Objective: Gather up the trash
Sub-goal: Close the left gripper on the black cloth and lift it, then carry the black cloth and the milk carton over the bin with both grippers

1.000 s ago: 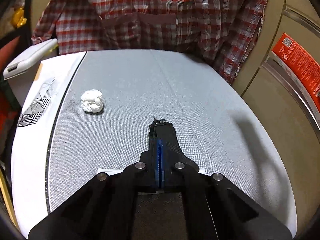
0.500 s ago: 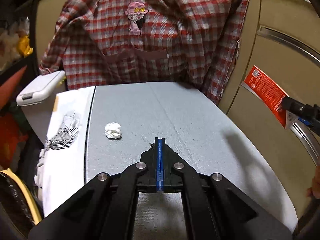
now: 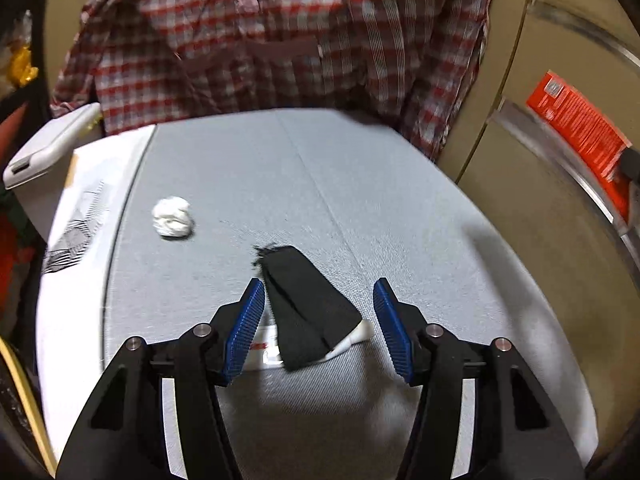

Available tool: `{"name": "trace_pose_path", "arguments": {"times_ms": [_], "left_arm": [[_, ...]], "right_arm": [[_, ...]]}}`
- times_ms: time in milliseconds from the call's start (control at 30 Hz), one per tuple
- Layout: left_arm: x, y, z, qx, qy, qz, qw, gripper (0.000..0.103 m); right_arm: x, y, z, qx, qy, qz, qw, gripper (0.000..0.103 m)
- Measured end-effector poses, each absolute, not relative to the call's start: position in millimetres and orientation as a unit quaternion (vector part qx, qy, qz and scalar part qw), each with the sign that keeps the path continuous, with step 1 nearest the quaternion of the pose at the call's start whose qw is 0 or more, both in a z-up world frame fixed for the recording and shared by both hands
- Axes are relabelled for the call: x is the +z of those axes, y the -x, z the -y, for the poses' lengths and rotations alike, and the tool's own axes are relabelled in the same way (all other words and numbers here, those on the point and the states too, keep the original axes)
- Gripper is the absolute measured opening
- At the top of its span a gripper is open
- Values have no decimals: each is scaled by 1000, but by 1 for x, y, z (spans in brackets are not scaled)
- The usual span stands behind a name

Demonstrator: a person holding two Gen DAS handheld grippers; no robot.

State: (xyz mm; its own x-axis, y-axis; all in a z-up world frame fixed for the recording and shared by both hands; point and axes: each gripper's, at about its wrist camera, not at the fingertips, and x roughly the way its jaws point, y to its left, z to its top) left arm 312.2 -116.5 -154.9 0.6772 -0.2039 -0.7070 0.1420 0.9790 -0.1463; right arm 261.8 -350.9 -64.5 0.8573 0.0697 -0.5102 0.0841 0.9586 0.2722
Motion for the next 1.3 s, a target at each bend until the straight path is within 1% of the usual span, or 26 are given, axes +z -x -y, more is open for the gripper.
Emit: {"name": "trace_pose_path", "arguments": {"times_ms": [33, 67, 100, 133, 233, 367, 467, 667, 800, 1033, 1300], "left_arm": [[-159, -316, 119, -95, 36, -396, 913, 55], [-161, -318, 120, -93, 35, -399, 911, 52], [-163, -319, 120, -92, 36, -402, 910, 35], [-164, -320, 119, -90, 38, -403, 910, 21], [-159, -313, 114, -81, 34, -377, 922, 12], [-143, -303, 102, -74, 46, -361, 929, 10], [-120, -289, 91, -73, 56, -341, 936, 10], [-68, -240, 61, -52, 50, -301, 951, 10], [-46, -205, 28, -26, 49, -286, 957, 10], [-20, -147, -33, 24, 50, -266, 962, 10], [-2, -94, -97, 75, 61, -248, 964, 10]], "right_arm": [[-66, -264, 353, -4, -147, -269, 952, 51], [-66, -265, 353, -4, -146, -269, 952, 51], [-66, -266, 353, -4, -143, -268, 953, 51], [-67, -267, 352, -3, -139, -268, 953, 51], [-68, -271, 348, -1, -133, -269, 954, 51], [-68, -271, 346, 0, -130, -269, 954, 51], [-65, -268, 346, 2, -132, -265, 955, 51], [-58, -257, 337, 13, -127, -258, 958, 51], [-48, -242, 321, 30, -114, -248, 962, 51], [-24, -208, 261, 83, -82, -225, 967, 51], [-20, -172, 168, 163, -43, -235, 957, 51]]}}
